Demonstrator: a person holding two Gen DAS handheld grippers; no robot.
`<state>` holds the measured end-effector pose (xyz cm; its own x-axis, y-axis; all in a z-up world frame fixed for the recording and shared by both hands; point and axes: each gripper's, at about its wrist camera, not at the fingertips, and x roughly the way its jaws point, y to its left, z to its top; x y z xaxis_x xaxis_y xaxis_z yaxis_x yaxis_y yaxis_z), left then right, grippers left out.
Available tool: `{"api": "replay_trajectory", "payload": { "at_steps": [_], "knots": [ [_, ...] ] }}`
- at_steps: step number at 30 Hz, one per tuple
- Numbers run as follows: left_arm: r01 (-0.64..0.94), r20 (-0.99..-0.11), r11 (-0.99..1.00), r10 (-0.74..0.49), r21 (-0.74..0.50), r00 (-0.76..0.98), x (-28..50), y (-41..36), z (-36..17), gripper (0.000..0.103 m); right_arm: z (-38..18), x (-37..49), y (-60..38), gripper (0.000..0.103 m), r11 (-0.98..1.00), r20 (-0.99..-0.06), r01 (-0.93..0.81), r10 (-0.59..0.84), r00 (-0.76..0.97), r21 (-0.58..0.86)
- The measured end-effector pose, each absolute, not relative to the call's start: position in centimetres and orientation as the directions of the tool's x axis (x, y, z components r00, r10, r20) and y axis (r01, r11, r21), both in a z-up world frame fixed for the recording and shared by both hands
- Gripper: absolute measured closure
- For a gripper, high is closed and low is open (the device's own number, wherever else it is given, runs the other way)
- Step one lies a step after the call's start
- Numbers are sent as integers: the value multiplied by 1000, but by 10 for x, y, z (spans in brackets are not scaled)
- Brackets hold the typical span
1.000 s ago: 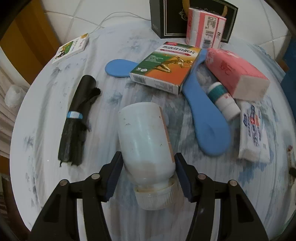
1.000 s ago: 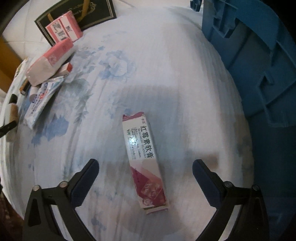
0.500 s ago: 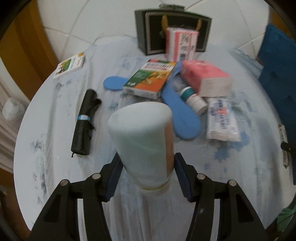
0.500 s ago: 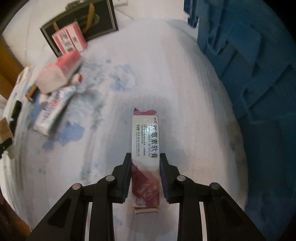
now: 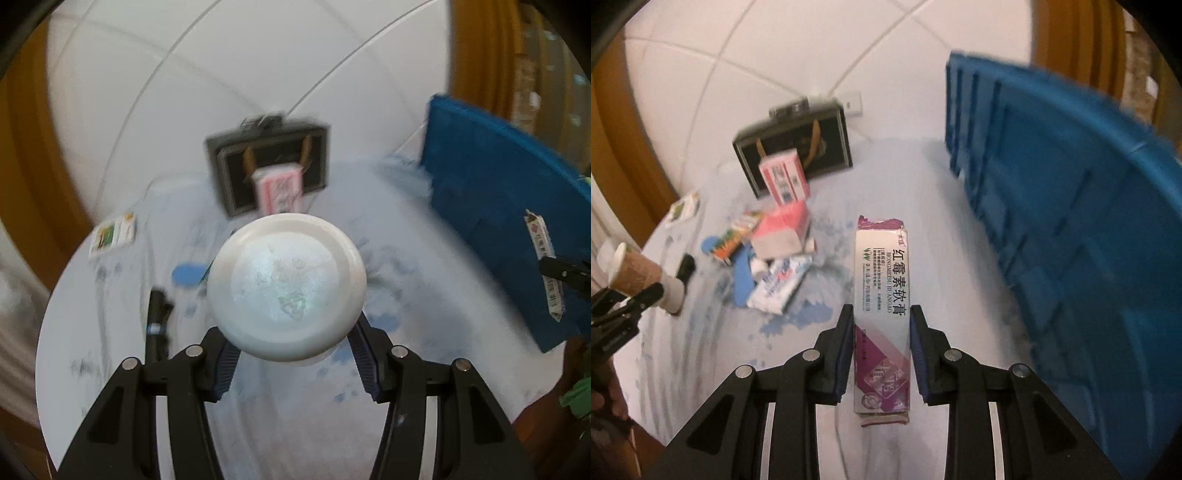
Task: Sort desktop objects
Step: 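Lift the ointment box and white bottle with both tools over the crate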
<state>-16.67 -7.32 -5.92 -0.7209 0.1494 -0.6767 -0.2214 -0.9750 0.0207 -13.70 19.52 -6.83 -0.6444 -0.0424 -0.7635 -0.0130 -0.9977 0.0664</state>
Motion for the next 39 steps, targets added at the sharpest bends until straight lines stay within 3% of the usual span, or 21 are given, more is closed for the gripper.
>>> {"api": "replay_trajectory", "payload": {
  "at_steps": [12,19,24,31,39],
  "knots": [
    [-498,-475,-867,443,-10,-761,-146,61,57,50,54,-76,245,75,-992,-600,-115,67,-797,43],
    [-615,-424,-789,561,-12,-711,-129,182,100,50,108,-57,328,75,-978,-528,-206,187,-829,-22],
    [-655,-444,-756,588,-2,-676,-123,274,109,50,111,-53,403,75,-971,-543,-227,231,-807,-75],
    [-669,-537,-739,533,80,-654,-105,370,95,50,79,-56,479,75,-979,-602,-178,200,-773,-97],
    [-675,-643,-727,459,125,-613,-97,408,74,50,41,-67,522,75,-987,-670,-127,161,-725,-100]
  ]
}}
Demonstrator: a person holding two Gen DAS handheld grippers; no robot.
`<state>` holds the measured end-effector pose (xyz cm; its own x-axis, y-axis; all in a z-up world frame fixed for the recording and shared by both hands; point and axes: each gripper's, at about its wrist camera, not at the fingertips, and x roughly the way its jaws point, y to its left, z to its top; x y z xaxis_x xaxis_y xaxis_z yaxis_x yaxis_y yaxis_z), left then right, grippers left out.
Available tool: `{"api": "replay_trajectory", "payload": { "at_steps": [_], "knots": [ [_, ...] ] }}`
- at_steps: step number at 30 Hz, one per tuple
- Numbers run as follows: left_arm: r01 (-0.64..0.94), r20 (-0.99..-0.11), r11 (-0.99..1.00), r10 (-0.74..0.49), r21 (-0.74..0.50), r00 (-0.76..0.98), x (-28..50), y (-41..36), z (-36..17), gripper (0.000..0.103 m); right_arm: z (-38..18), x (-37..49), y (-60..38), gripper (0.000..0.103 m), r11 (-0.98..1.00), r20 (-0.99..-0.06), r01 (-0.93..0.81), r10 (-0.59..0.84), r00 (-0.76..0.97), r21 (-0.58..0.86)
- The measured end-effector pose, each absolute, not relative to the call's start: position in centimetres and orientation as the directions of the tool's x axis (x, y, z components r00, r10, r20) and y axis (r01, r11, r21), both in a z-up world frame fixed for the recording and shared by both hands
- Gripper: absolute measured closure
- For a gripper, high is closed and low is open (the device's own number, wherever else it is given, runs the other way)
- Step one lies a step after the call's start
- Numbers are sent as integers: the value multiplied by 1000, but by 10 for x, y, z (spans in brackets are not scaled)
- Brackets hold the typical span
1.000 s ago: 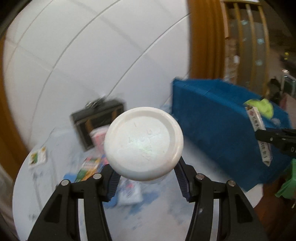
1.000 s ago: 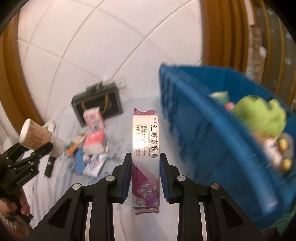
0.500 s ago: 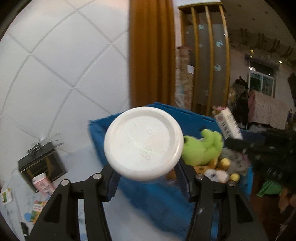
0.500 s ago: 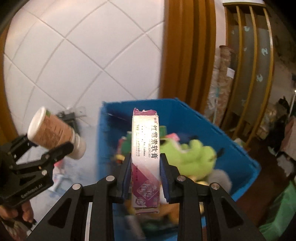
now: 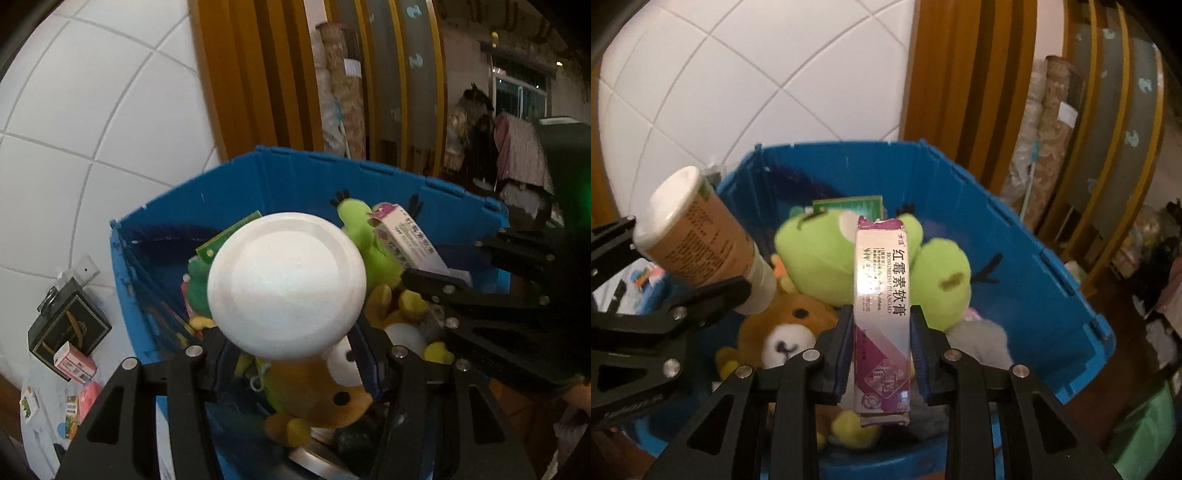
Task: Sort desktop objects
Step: 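Lift the ointment box and white bottle with both tools over the crate, then open both tools to drop the ointment box and bottle into the crate, then move both tools back over the table toward the black rolled bag and wipes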
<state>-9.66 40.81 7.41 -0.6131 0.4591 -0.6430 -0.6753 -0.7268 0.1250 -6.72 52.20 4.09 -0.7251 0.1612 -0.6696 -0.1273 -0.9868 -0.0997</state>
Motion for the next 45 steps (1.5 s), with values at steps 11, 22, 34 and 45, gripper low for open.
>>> {"api": "replay_trajectory", "payload": {
  "at_steps": [11,22,34,45],
  "knots": [
    [-621,-645,-760,378,194,-664,-82,413,73,32,11,-67,544,74,-987,-729,-114,158,-666,-110],
    [-608,-614,-778,406,155,-677,-81,400,78,25,23,-55,555,6,-987,-697,-113,160,-699,-113],
    [-556,-548,-825,422,96,-722,-69,374,91,25,42,-36,552,0,-991,-649,-101,130,-749,-83],
    [-423,-482,-905,354,37,-801,-63,297,100,25,61,-35,495,0,-998,-590,2,40,-806,-71]
  ]
}}
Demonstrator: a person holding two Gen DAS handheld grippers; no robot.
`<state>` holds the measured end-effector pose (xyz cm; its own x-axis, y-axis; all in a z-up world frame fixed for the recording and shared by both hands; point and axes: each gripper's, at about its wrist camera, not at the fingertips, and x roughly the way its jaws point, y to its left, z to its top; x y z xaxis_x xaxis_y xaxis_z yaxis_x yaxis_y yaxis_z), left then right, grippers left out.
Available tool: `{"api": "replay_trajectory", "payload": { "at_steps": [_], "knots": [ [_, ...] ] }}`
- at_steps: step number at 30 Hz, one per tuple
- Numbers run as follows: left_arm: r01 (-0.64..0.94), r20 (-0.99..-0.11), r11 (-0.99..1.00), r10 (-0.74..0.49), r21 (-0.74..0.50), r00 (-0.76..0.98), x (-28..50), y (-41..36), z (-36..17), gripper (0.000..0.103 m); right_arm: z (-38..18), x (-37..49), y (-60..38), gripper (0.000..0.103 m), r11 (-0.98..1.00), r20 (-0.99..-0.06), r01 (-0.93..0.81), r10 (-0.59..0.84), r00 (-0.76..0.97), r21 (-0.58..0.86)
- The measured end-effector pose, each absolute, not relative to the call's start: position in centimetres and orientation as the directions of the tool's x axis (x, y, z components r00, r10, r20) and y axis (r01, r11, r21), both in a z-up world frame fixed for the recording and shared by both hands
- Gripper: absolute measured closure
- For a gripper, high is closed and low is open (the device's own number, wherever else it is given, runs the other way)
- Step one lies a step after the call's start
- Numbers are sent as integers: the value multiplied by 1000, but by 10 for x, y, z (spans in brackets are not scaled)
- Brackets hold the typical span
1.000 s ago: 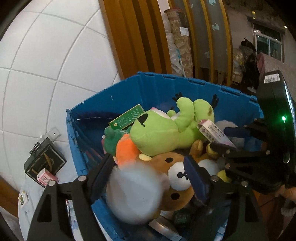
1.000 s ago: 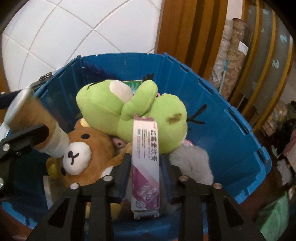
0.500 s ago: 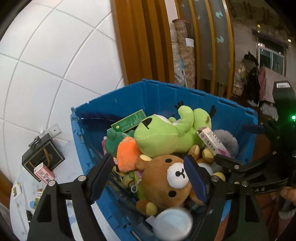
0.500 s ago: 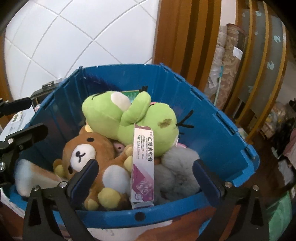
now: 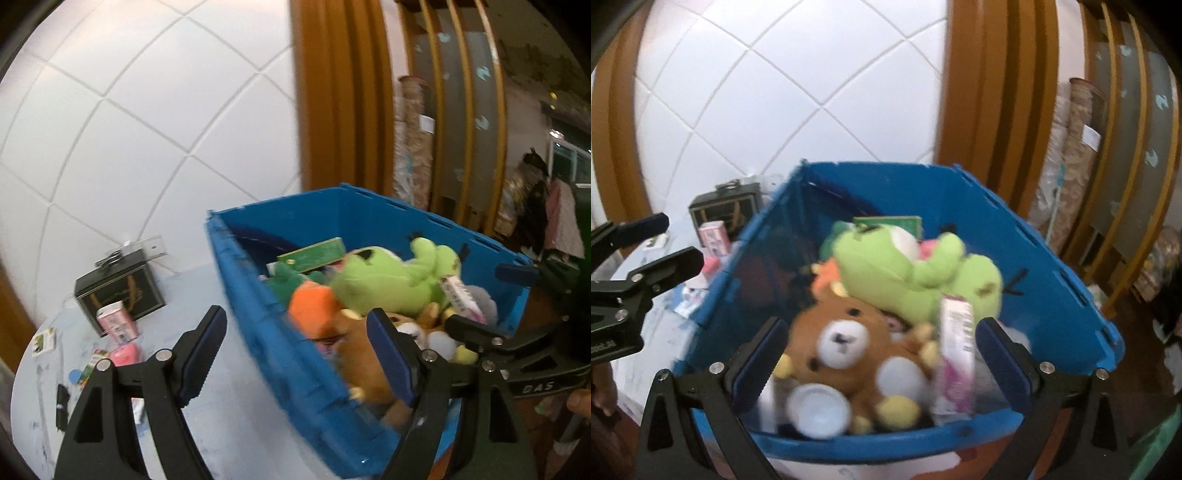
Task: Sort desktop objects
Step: 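Move both tools back over the table toward the black rolled bag and wipes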
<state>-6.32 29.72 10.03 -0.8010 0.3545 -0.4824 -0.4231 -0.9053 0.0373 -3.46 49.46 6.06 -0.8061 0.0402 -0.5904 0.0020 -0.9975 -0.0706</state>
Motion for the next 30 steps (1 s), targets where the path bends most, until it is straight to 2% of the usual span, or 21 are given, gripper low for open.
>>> {"api": "replay_trajectory", "payload": {
  "at_steps": [10,15,22,30],
  "knots": [
    [-299,-477,-954,269,-15,-837,-82,169,84,25,89,-34,390,0,-995,-508,81,-43,-860,-53],
    [-233,-529,-972,206,-16,-823,-106,82,61,25,89,-48,319,0,-991,-502,130,-102,-859,-22],
    [-95,-622,-995,92,-28,-778,-141,-64,10,25,54,-93,222,0,-987,-587,159,-132,-799,6],
    [89,-746,-996,-49,-13,-664,-180,-199,-77,25,-21,-157,152,0,-992,-734,111,-116,-669,55]
  ]
}}
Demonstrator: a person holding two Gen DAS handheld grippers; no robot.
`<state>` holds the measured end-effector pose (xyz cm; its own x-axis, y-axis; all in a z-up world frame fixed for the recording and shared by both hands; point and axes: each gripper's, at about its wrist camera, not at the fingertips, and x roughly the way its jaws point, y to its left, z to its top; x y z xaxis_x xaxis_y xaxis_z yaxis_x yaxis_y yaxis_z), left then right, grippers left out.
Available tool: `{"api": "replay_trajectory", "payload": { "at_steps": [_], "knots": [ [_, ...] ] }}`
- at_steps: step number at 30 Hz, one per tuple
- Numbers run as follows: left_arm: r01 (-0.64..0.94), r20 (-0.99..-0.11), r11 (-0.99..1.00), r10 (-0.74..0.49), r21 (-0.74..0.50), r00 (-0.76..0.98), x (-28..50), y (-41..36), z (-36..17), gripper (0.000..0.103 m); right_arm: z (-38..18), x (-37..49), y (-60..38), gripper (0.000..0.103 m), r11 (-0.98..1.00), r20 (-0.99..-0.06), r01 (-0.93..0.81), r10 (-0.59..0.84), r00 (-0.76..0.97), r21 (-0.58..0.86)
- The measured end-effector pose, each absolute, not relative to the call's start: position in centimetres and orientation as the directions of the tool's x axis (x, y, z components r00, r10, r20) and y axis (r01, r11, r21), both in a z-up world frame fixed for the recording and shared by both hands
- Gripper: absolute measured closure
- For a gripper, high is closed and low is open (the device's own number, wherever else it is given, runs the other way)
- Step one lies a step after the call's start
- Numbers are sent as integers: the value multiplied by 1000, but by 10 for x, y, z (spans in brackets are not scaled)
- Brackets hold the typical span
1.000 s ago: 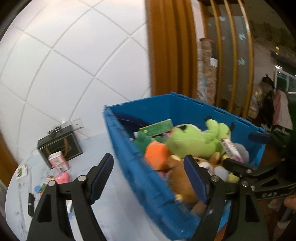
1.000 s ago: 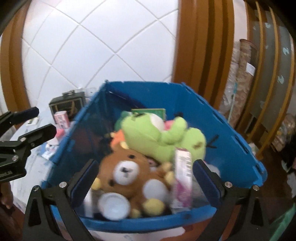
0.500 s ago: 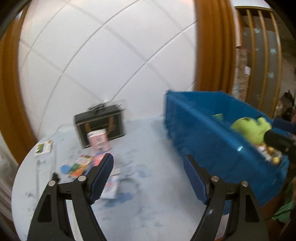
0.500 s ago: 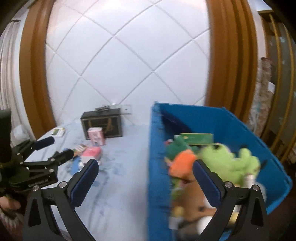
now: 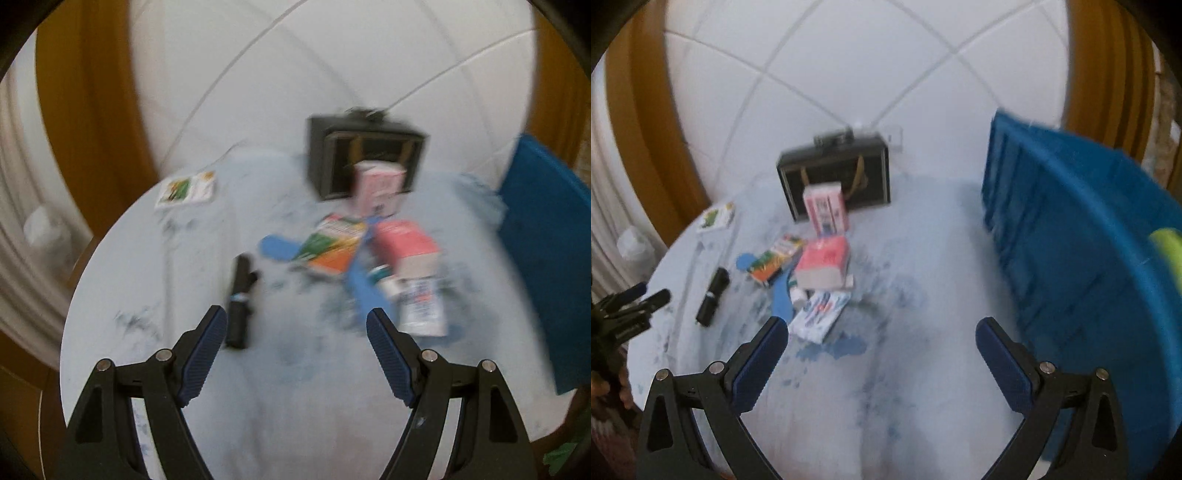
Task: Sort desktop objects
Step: 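Move both tools back over the table toward the black rolled bag and wipes, then grasp the black rolled bag with the left tool while the right tool grasps the wet-wipes packet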
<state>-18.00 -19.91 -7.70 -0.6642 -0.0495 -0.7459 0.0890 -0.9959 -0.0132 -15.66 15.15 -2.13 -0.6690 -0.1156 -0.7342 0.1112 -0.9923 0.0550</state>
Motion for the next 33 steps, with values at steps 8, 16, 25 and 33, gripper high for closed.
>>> {"api": "replay_trajectory", "payload": {
  "at_steps": [8,16,25,33],
  "knots": [
    [159,-821,-987,-78,-16,-565,-233,-267,-145,25,-93,-210,113,0,-995,-849,60,-100,-518,80],
    [115,-865,-993,-46,-14,-499,-291,-267,-189,25,-148,-260,91,0,-996,-923,29,-88,-374,84],
    [83,-897,-996,-48,12,-439,-326,-265,-230,25,-195,-302,74,0,-993,-957,14,-119,-263,120],
    [75,-918,-997,-42,13,-394,-339,-262,-247,38,-226,-320,61,0,-991,-973,1,-132,-191,134]
  ]
}}
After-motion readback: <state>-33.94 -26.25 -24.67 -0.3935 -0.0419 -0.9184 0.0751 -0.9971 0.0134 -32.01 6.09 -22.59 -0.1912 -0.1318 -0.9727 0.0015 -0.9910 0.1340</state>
